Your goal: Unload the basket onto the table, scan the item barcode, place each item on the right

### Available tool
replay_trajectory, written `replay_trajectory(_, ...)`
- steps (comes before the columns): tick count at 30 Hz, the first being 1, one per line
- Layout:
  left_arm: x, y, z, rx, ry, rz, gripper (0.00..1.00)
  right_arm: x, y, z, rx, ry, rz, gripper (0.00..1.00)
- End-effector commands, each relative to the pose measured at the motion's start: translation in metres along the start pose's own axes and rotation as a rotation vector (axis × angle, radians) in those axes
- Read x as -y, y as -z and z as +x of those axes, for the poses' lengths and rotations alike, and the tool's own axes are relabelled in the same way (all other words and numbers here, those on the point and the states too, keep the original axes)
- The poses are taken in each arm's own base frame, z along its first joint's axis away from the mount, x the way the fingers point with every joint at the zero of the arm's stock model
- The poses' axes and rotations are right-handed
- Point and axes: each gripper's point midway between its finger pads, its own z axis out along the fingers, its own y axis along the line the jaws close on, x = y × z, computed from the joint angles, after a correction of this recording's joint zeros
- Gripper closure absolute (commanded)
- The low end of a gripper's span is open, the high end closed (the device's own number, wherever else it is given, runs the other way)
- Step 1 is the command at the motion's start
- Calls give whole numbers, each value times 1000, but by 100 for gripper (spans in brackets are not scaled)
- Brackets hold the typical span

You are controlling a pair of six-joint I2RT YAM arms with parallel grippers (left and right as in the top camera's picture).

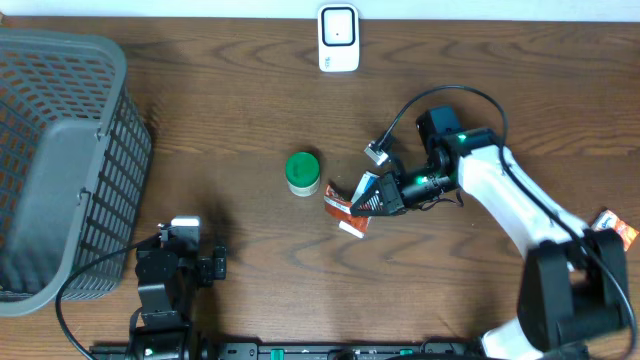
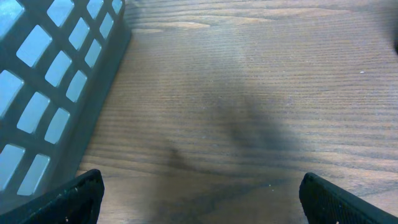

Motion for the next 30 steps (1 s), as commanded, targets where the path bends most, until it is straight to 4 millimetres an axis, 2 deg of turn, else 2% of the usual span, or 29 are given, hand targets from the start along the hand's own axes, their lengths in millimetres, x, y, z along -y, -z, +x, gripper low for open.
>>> replay_trajectory(1,0,-2,12,-37,-5,-6,0,27,-5,1,-15,70,-55,99)
replay_trajectory(3,0,-2,12,-37,-5,-6,0,54,-4,7,-51,31,42,99)
replay_trajectory(5,0,-2,12,-37,-5,-6,0,70,1,13,-76,16,120,99)
replay_trajectory(6,0,-2,12,-37,-5,-6,0,78,10,15,-77,20,170,98)
replay_trajectory(9,0,-2,12,-37,-5,-6,0,96,27,16,-60,-9,255,96)
replay_trajectory(13,0,-2,12,-37,-5,-6,0,110,49,12,1,-69,282,95)
replay_trajectory(16,0,-2,12,-37,-5,-6,0,127,67,15,26,-108,341,86)
replay_trajectory(18,0,-2,12,-37,-5,-6,0,132,75,15,48,-125,346,77)
replay_trajectory(24,0,-2,12,-37,-5,-6,0,136,80,11,72,-116,354,69)
replay_trajectory(30,0,-2,12,-37,-5,-6,0,138,81,2,78,1,370,59)
